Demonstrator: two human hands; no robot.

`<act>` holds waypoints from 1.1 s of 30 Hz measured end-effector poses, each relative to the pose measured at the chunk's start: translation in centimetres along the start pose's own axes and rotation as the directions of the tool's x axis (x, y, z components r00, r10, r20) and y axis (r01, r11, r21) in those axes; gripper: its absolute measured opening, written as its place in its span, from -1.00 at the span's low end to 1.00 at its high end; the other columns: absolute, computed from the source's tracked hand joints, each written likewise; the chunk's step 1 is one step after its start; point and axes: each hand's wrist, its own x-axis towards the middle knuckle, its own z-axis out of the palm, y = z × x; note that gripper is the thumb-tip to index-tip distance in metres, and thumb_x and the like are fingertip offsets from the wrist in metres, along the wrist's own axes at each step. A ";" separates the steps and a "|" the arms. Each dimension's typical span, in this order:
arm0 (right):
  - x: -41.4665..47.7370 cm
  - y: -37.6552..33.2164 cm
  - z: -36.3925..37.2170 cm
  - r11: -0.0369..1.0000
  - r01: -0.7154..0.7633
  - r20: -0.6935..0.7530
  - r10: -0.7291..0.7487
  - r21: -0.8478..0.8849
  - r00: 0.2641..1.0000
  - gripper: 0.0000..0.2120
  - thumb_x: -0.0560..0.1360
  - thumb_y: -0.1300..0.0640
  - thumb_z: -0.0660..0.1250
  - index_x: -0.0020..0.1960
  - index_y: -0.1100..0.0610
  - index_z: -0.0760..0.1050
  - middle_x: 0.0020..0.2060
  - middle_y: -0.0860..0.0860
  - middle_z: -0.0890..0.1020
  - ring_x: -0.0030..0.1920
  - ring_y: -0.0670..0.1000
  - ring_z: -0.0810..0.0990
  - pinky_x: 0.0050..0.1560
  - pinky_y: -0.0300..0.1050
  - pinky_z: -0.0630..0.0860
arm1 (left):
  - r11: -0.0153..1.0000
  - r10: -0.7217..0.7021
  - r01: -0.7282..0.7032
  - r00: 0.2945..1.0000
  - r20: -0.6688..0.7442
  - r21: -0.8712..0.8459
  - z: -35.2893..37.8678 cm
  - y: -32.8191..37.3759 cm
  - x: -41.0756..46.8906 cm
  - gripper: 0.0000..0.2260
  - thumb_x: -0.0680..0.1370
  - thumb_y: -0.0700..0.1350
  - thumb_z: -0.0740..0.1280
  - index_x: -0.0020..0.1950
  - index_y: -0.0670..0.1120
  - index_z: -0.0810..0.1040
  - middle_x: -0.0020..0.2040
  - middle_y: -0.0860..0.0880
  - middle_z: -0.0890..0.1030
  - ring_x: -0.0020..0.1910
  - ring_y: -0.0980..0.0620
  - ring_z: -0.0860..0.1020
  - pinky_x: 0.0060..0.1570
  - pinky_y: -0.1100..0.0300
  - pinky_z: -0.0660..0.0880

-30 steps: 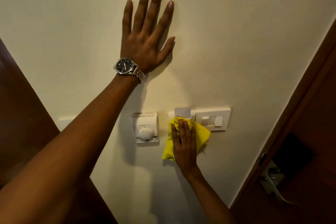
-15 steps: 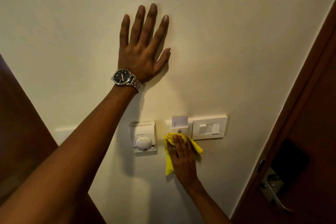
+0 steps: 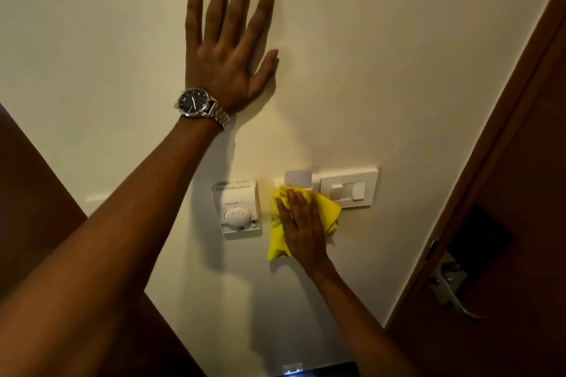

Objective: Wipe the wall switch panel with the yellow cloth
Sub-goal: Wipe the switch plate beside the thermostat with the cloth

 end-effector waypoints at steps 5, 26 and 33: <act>-1.0 0.3 -1.0 0.997 0.066 0.076 -0.064 -0.031 0.995 -0.43 0.69 -0.06 0.07 0.61 0.12 0.01 0.61 0.16 0.02 0.61 0.20 0.00 0.54 0.21 0.06 | 1.000 -0.009 0.009 1.000 -0.001 0.002 -0.5 0.5 -0.4 -0.40 0.69 0.23 0.08 0.67 -0.02 0.22 0.61 -0.23 0.33 0.60 -0.29 0.29 0.56 -0.31 0.23; -0.6 -2.4 -1.7 0.883 -0.458 0.127 0.445 0.102 0.886 -0.52 0.74 0.09 -0.11 0.61 0.20 -0.07 0.61 0.21 0.03 0.60 0.22 0.04 0.48 0.25 0.30 | 1.000 0.010 -0.010 0.999 0.043 0.005 -0.3 0.0 0.0 -0.40 0.69 0.25 0.07 0.67 -0.03 0.22 0.61 -0.24 0.33 0.59 -0.30 0.29 0.56 -0.29 0.20; -3.6 -5.7 -3.9 0.731 -0.654 0.346 0.573 0.195 0.743 -0.47 0.64 0.16 0.24 0.56 0.17 0.18 0.50 0.25 0.33 0.48 0.30 0.34 0.38 0.32 0.42 | 0.995 0.010 0.007 0.984 0.176 -0.097 -2.2 0.2 0.5 -0.39 0.71 0.23 0.05 0.68 -0.06 0.17 0.65 -0.24 0.24 0.63 -0.29 0.21 0.59 -0.33 0.15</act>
